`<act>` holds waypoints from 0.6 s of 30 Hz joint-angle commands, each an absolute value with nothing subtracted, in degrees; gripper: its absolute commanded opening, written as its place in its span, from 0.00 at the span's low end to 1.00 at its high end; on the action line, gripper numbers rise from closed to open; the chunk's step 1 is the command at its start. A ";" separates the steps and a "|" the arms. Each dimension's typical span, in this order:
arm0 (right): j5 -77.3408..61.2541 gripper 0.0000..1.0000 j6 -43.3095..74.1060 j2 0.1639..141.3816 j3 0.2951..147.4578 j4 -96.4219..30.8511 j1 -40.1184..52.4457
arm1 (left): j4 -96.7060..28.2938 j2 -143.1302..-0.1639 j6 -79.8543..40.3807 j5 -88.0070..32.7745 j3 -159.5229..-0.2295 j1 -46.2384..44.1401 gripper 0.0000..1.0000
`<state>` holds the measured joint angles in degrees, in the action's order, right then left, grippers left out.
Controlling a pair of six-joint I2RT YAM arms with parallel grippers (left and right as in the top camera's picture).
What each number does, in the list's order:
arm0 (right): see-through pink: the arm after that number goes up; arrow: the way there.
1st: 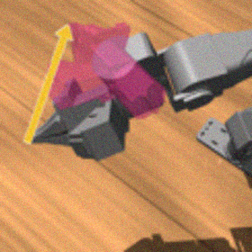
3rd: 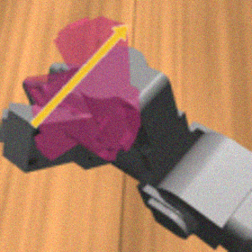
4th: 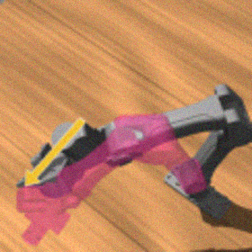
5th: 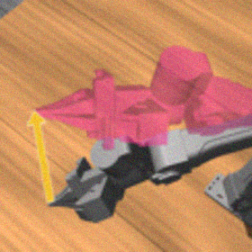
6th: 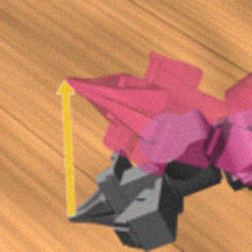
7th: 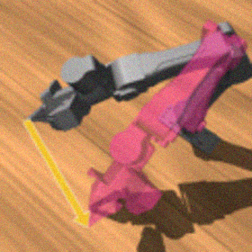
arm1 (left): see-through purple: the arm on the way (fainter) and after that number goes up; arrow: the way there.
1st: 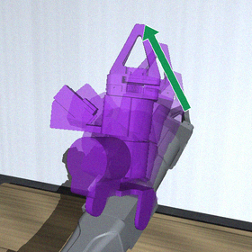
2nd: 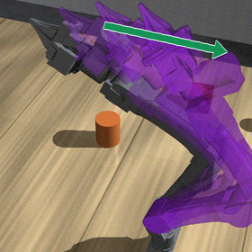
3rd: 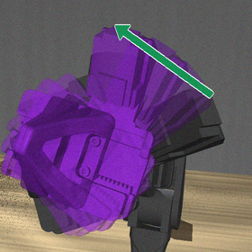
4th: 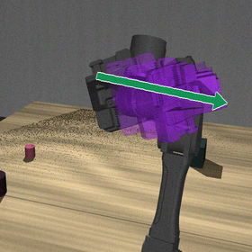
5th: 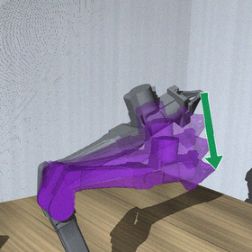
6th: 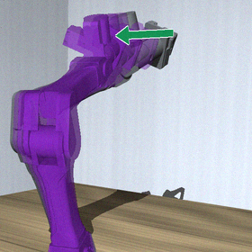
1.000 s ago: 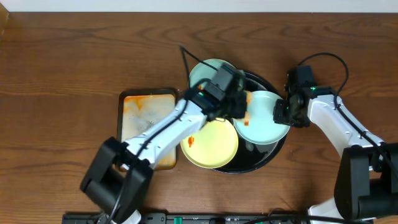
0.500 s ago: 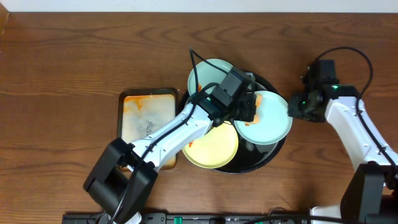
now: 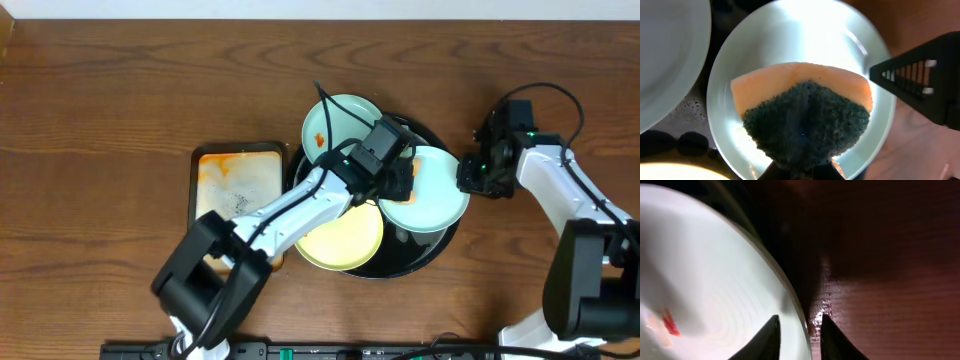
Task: Clean dirty plates on tray and stack at the side
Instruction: 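Scrub the right pale green plate with the sponge in the left gripper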
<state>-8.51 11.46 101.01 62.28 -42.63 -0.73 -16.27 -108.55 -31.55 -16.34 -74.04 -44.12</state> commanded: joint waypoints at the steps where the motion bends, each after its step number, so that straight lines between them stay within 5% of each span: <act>1: -9.74 0.19 10.63 102.35 61.95 -42.57 -0.67 | -14.92 -111.00 -31.88 -16.05 -74.98 -45.47 0.08; 7: -9.74 0.01 10.72 102.35 61.95 -42.28 -0.47 | -11.86 -114.80 -32.08 -15.99 -74.98 -47.07 0.08; 18: -9.21 0.01 12.21 102.35 61.95 -42.98 -0.30 | -11.73 -120.29 -33.74 -12.82 -75.02 -44.86 0.07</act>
<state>-9.63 11.09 101.91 62.17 -42.52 -0.62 -10.63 -118.21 -33.26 -16.82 -74.65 -46.63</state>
